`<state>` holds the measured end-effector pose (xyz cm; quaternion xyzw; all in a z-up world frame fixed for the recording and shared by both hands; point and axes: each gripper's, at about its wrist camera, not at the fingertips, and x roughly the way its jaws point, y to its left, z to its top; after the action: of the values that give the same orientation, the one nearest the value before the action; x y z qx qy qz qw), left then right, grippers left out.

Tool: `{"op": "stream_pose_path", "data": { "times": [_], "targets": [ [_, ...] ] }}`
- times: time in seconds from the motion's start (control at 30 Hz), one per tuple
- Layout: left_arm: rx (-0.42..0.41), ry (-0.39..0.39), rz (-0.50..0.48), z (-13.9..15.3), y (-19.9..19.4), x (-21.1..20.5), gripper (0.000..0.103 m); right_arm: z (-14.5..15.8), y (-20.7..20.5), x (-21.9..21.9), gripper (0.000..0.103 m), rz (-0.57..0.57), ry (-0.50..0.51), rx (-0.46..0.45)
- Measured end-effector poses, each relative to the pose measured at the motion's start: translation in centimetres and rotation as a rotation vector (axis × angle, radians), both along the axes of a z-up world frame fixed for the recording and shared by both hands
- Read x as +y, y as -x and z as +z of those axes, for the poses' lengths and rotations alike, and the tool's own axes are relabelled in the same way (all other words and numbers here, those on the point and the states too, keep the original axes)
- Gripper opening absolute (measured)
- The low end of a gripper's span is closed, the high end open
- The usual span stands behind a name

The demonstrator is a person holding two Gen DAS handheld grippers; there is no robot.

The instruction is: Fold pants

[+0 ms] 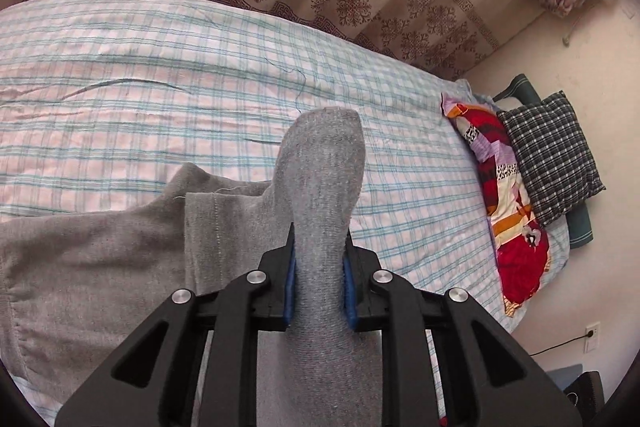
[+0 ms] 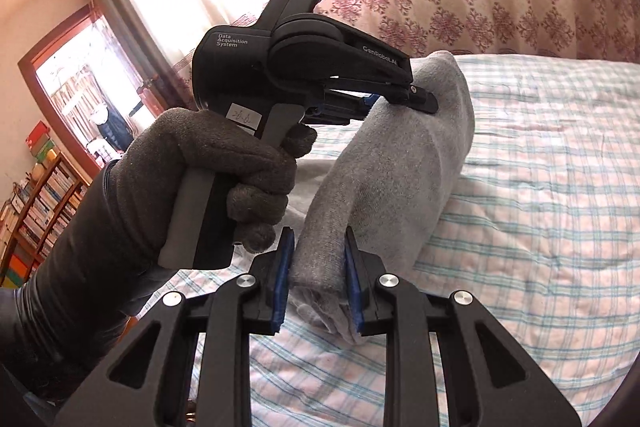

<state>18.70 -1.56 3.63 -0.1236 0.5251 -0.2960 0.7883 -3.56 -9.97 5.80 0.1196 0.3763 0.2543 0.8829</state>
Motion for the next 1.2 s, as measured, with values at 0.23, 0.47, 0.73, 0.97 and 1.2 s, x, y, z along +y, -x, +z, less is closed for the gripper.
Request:
{"op": "stream_pose_path", "data": {
  "times": [0.23,0.47,0.73,0.97,1.2],
  "targets": [
    [-0.001,0.089,0.104,-0.3,-0.7,10.4,0.018,0.1,-2.2,7.1,0.024,0.113,0.043,-0.019],
    [0.044,0.167,0.213,-3.0,-1.4,20.3,0.018,-1.3,-5.1,13.4,0.024,0.215,0.076,-0.003],
    [0.092,0.201,0.262,-7.8,-1.9,26.9,0.018,-4.2,-7.6,19.2,0.024,0.281,0.126,0.057],
    [0.1,0.224,0.258,-10.2,-2.5,29.6,0.018,-6.9,-9.6,22.7,0.024,0.321,0.161,0.096],
    [0.096,0.246,0.257,-12.0,-2.1,31.0,0.02,-8.1,-10.2,22.1,0.037,0.368,0.106,0.146]
  ]
}}
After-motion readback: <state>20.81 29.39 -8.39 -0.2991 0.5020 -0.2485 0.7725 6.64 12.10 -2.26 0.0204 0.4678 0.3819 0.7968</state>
